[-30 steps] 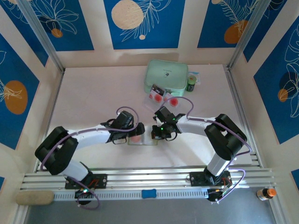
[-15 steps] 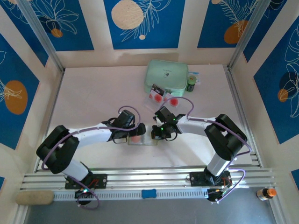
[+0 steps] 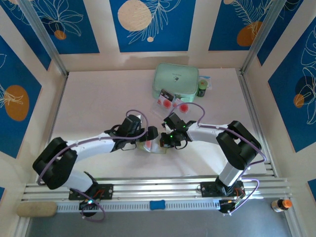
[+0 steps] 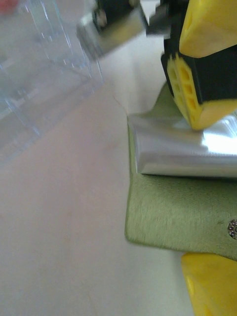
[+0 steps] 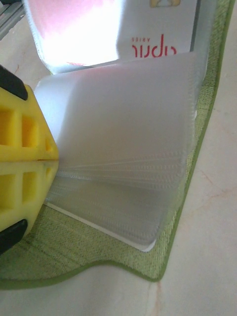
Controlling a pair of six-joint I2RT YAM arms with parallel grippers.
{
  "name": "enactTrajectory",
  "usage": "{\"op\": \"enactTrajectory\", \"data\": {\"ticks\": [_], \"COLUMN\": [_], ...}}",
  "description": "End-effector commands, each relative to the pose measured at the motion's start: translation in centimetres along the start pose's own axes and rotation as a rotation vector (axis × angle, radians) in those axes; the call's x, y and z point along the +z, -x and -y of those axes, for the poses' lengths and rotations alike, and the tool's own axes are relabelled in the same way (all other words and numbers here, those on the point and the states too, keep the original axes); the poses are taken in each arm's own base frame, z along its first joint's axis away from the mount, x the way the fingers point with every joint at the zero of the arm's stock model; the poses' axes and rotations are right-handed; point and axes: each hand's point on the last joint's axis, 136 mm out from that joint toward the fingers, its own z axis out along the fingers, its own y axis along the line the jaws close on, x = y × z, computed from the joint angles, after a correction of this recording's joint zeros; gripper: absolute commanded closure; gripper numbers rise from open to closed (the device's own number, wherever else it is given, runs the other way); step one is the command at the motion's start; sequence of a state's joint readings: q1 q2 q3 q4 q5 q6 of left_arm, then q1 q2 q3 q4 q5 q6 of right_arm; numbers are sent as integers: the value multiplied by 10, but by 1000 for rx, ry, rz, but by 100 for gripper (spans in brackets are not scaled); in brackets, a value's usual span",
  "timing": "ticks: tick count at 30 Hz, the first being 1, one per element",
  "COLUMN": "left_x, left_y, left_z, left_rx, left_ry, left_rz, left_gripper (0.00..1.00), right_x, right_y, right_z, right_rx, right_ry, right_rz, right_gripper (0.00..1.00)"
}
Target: Put the credit cards into the card holder
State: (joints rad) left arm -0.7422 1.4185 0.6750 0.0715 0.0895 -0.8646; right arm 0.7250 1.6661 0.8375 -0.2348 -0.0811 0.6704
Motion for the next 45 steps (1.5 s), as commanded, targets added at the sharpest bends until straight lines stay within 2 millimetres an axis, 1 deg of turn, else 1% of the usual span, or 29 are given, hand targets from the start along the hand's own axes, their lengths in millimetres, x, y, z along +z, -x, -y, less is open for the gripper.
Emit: {"op": "enactTrajectory", "data": {"ticks": [1, 4, 9, 11, 14, 17, 19, 21, 22, 24, 26, 29, 32, 34, 35, 37, 38, 39, 42, 45], "left_x": [-9, -12, -14, -14, -15, -16, -16, -17, -17, -17, -17, -18, -18, -18, -18, -19, -19, -19, -19, -16], "left_y": [2, 4, 3, 3, 4, 5, 6, 6, 6, 6, 6, 6, 7, 7, 7, 7, 7, 6, 6, 4], "left_z": [29, 36, 39, 40, 41, 43, 44, 44, 45, 45, 45, 46, 47, 48, 48, 50, 52, 53, 59, 68], "left_rx": [-16, -45, -81, -86, -89, -90, -90, -90, -91, -91, -91, -89, -89, -87, -89, -87, -86, -84, -78, -70], "left_ry": [-136, -184, -234, -243, -247, -251, -254, -255, -256, -257, -257, -259, -260, -262, -262, -267, -270, -273, -283, -295], "left_rz": [19, 40, 53, 55, 56, 57, 60, 61, 62, 62, 60, 61, 62, 61, 61, 61, 62, 59, 57, 52], "left_gripper": [0, 0, 0, 0, 0, 0, 0, 0, 0, 0, 0, 0, 0, 0, 0, 0, 0, 0, 0, 0], "right_x": [4, 0, -11, -22, -42, -59, -66, -68, -67, -62, -56, -47, -37, -32, -31, -30, -30, -30, -31, -29], "right_y": [-15, -11, -1, 4, 12, 15, 14, 12, 9, 5, 1, -2, -3, -2, 0, 7, 11, 15, 29, 38], "right_z": [17, 12, 0, -6, -11, -8, -2, 5, 8, 13, 16, 22, 26, 29, 28, 26, 24, 20, 5, -5], "right_rx": [28, 20, 10, 6, 5, 22, 38, 54, 62, 73, 81, 90, 95, 92, 86, 75, 69, 61, 34, 21], "right_ry": [-56, -46, -15, -3, 11, 4, -7, -22, -28, -37, -39, -59, -68, -74, -72, -58, -46, -27, 39, 71], "right_rz": [-48, -39, -19, -1, 48, 82, 97, 99, 95, 81, 65, 46, 32, 28, 29, 39, 44, 50, 71, 75], "right_gripper": [100, 100, 100, 100, 100, 94, 85, 75, 69, 60, 56, 55, 57, 63, 68, 87, 95, 100, 100, 100]}}
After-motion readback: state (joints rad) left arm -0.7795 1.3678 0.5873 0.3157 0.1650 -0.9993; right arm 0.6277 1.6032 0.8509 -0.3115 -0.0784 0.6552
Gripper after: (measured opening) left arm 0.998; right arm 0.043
